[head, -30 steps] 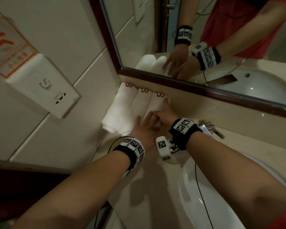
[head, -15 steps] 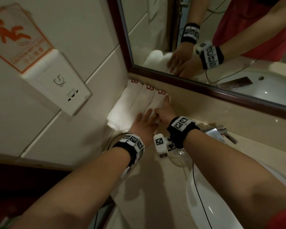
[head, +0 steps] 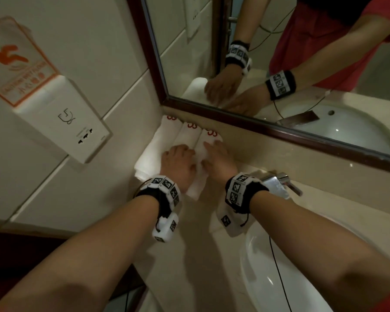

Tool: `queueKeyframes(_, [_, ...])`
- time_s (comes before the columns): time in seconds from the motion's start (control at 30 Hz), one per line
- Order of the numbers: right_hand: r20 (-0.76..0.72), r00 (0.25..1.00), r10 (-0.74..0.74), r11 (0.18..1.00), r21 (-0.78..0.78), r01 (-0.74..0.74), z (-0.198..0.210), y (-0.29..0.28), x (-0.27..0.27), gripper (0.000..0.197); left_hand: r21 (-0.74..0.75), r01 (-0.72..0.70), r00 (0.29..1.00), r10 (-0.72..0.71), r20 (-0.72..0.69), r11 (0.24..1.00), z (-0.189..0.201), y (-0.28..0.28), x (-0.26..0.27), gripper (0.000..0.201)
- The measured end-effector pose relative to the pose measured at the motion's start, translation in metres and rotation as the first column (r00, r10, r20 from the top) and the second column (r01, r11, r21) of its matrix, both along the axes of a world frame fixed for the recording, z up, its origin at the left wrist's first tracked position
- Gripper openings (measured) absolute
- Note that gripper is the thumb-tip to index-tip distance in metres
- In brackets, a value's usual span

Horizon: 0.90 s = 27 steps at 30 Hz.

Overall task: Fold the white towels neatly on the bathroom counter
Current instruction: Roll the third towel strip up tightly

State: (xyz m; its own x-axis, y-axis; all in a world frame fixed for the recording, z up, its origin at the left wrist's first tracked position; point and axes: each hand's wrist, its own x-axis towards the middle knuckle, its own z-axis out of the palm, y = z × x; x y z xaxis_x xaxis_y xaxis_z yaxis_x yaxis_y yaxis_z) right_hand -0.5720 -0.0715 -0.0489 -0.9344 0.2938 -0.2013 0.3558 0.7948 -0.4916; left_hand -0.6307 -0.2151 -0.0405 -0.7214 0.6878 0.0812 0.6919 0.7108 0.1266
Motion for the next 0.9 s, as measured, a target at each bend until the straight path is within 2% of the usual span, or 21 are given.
queueKeyframes(0.03, [0.005,0.997,0.075,0.993,0.089,-0.075,-0.002,-0.001,0.001,0.062,0.023,-0.075,0.997,0.075,0.007,0.997,-0.001,-0.001,-0.006,0.047])
queueKeyframes(0.1, [0.004,0.985,0.172,0.968,0.183,-0.170,-0.003,-0.005,0.000,0.060,-0.036,-0.196,0.977,0.198,0.072,0.980,-0.003,-0.004,-0.019,0.053])
queueKeyframes(0.23, [0.017,0.964,0.264,0.935,0.241,-0.260,-0.003,-0.013,-0.015,0.060,-0.181,-0.293,0.941,0.317,0.122,0.939,-0.006,-0.008,-0.049,0.062])
queueKeyframes(0.33, [0.068,0.957,0.281,0.916,0.277,-0.289,-0.006,-0.021,-0.030,0.061,-0.217,-0.292,0.926,0.332,0.177,0.931,-0.013,-0.009,-0.061,0.062])
queueKeyframes(0.43, [0.114,0.959,0.261,0.912,0.297,-0.284,-0.015,-0.027,-0.038,0.064,-0.225,-0.273,0.933,0.314,0.174,0.935,-0.021,-0.009,-0.062,0.061])
queueKeyframes(0.67, [0.128,0.963,0.237,0.917,0.299,-0.265,-0.029,-0.030,-0.040,0.065,-0.307,-0.233,0.940,0.294,0.171,0.923,-0.030,-0.005,-0.064,0.061])
queueKeyframes(0.83, [0.159,0.955,0.249,0.918,0.275,-0.286,-0.026,-0.027,-0.041,0.065,-0.321,-0.219,0.927,0.299,0.226,0.922,-0.024,-0.004,-0.066,0.063])
queueKeyframes(0.9, [0.124,0.960,0.253,0.920,0.275,-0.278,-0.020,-0.023,-0.041,0.064,-0.298,-0.232,0.931,0.300,0.209,0.926,-0.019,-0.002,-0.068,0.064])
